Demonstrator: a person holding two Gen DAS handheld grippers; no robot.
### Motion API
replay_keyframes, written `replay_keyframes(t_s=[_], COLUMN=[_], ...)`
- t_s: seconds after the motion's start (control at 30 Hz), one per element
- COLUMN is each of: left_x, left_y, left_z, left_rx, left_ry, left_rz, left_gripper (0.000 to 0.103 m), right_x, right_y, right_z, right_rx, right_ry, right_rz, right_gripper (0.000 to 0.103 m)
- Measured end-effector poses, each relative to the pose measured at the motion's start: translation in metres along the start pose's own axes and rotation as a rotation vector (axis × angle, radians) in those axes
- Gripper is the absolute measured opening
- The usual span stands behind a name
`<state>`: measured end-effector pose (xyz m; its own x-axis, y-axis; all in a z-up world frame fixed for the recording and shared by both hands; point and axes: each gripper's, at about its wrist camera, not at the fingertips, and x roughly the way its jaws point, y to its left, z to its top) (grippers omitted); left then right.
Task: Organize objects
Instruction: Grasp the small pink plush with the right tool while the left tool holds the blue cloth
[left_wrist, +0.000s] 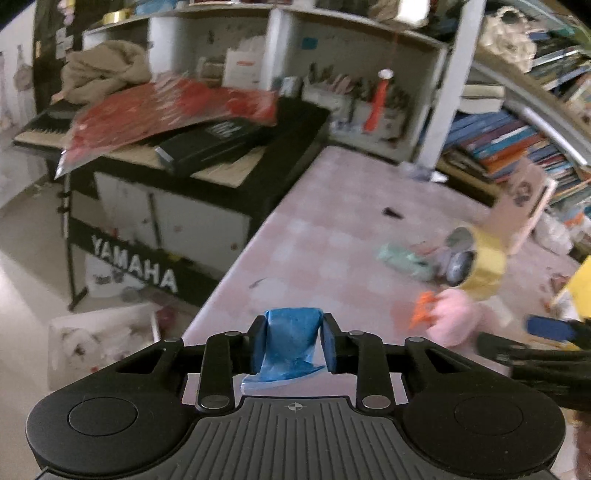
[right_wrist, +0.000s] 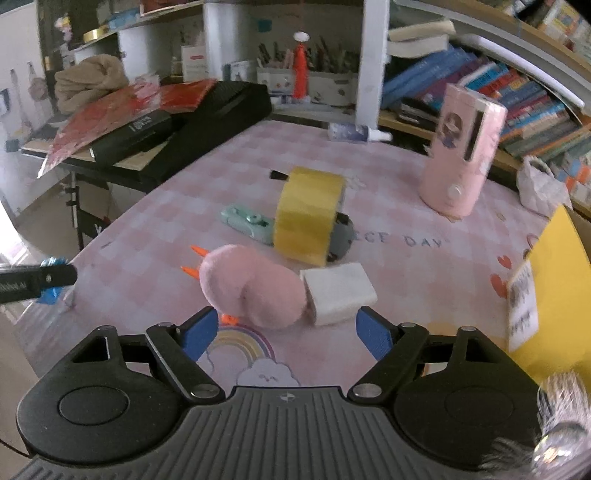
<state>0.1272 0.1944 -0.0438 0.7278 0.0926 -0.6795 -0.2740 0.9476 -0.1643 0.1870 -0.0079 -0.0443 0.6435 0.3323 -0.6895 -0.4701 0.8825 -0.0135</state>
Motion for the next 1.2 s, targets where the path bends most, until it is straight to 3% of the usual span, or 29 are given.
replay_keyframes(t_s=[0.2, 0.33, 0.43, 0.47, 0.5, 0.63, 0.8, 1.2], left_x=[-0.008, -0.011, -0.014, -0.015, -0.017, -0.025, -0.035, -0.069], left_y=[-0.014, -0.021, -0.024, -0.024, -0.025, -0.028, -0.036, -0.056], left_z=[0.004, 0.003, 0.002, 0.002, 0.002, 0.005, 0.007, -0.007], left_rx=[0.005, 0.021, 0.032, 0.033, 0.034, 0.040, 0.061, 0.141], left_ry=[0.002, 0.005, 0.002, 0.000, -0.004, -0.031, -0.059, -0.096], left_rz=[-0.048, -0.061, -0.065, -0.068, -0.072, -0.096, -0.141, -0.265], left_gripper=[0.029, 0.029, 0.029, 0.029, 0.029, 0.029, 0.029, 0.028], right_x=[0.023, 0.045, 0.049, 0.047, 0.045, 0.033, 0.001, -0.070], right_y=[0.020, 0.035, 0.039, 0.039, 0.039, 0.032, 0.023, -0.008], right_z=[0.009, 0.007, 0.006, 0.006, 0.007, 0.009, 0.008, -0.005], right_rx=[-0.191, -0.342, -0.369, -0.369, -0.369, -0.297, -0.219, 0.048], right_ry=[-0.017, 0.025, 0.006, -0.009, -0.008, 0.025, -0.015, -0.060], right_rz=[0.033, 0.039, 0.034, 0.036, 0.046, 0.095, 0.096, 0.024], right_gripper=[0.059, 0.059, 0.058, 0.054, 0.037, 0.037, 0.037, 0.037])
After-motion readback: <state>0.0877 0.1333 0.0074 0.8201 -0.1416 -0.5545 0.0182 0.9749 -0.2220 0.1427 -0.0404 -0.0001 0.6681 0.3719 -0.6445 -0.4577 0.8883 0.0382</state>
